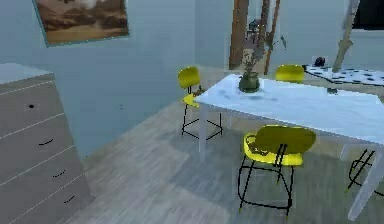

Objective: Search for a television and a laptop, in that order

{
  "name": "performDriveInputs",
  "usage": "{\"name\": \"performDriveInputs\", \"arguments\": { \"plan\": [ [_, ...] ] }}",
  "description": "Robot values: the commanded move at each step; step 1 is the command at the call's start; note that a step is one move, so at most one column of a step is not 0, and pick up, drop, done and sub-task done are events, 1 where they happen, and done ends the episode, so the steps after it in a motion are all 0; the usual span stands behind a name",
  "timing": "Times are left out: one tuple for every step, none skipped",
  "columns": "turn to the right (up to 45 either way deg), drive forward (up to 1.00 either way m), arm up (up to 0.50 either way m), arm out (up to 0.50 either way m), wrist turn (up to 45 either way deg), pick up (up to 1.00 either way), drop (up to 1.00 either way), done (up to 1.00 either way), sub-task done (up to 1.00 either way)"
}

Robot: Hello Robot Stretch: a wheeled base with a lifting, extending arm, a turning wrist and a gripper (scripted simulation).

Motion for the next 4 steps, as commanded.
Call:
{"name": "performDriveInputs", "arguments": {
  "plan": [
    [-15.0, 0.0, 0.0, 0.0, 0.0, 0.0, 0.0, 0.0, 0.0],
    [0.0, 1.0, 0.0, 0.0, 0.0, 0.0, 0.0, 0.0, 0.0],
    [0.0, 1.0, 0.0, 0.0, 0.0, 0.0, 0.0, 0.0, 0.0],
    [-3.0, 0.0, 0.0, 0.0, 0.0, 0.0, 0.0, 0.0, 0.0]
  ]
}}
